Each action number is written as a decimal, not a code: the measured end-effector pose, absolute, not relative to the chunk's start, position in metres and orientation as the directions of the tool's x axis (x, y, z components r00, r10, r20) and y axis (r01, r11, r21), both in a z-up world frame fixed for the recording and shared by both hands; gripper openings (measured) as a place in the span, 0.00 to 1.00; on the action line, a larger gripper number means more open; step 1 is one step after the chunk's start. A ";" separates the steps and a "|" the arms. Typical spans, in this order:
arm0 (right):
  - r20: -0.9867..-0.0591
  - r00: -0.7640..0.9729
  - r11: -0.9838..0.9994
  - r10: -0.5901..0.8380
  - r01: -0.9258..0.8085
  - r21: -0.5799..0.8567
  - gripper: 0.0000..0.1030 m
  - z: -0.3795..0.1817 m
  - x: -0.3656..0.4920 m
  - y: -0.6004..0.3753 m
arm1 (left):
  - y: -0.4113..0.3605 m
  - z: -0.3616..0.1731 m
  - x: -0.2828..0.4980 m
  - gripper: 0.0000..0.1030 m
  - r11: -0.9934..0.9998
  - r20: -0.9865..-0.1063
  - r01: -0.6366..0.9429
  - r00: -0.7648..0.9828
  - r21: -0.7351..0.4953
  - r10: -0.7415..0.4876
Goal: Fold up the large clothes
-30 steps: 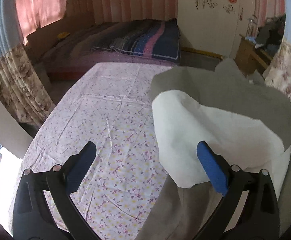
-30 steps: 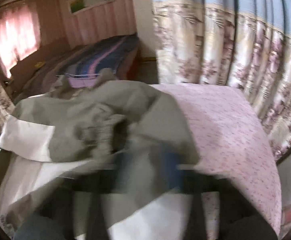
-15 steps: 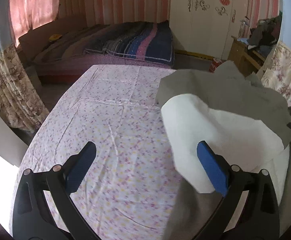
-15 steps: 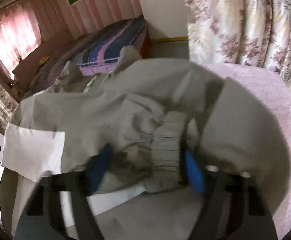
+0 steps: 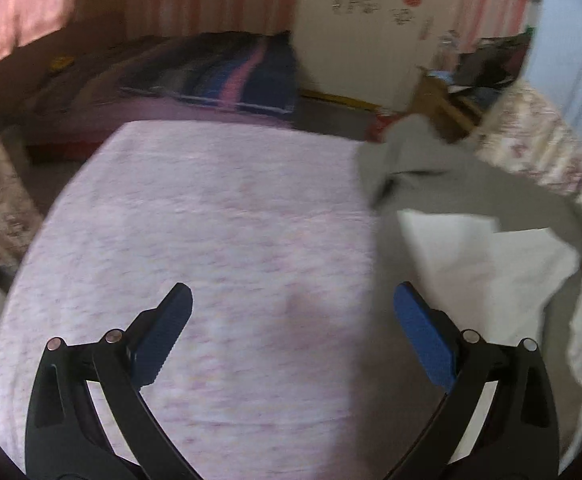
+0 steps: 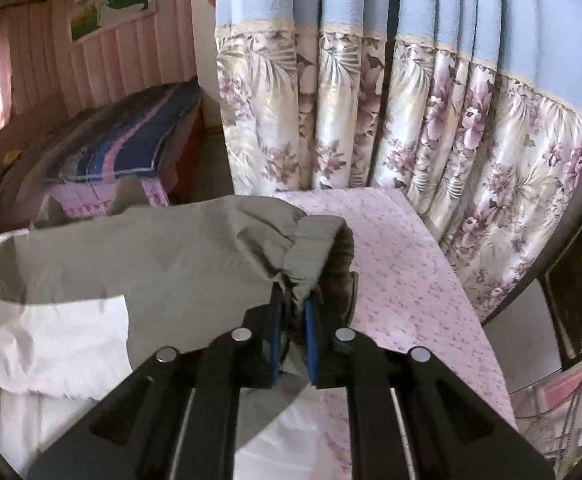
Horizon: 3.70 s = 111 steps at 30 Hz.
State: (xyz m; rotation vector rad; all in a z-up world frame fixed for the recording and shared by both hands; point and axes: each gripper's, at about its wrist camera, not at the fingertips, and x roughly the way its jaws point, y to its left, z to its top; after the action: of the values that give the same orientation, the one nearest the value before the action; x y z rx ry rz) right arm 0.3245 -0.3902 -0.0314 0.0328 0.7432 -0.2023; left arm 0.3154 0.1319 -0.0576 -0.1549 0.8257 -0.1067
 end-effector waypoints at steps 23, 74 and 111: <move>-0.722 0.676 0.989 0.150 -0.102 0.110 0.11 -0.056 0.327 -0.295 | 0.122 -0.062 0.381 0.06 0.997 -0.804 0.081 0.593 0.004 -0.045; -0.689 0.718 0.993 0.098 -0.029 0.111 0.72 -0.070 0.185 -0.326 | 0.126 -0.078 0.227 0.96 0.986 -0.729 -0.091 0.664 0.141 0.165; -0.613 0.787 0.995 0.064 -0.001 0.103 0.75 -0.055 0.086 -0.377 | -0.106 -0.094 0.096 0.12 0.890 -0.694 0.373 0.568 -0.262 -0.442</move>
State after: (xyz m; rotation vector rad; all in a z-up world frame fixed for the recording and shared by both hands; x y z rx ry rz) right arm 0.0857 -0.3772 -0.0552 0.0989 0.6638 0.0355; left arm 0.0960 -0.1065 -0.0936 -0.0891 0.8402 -0.4798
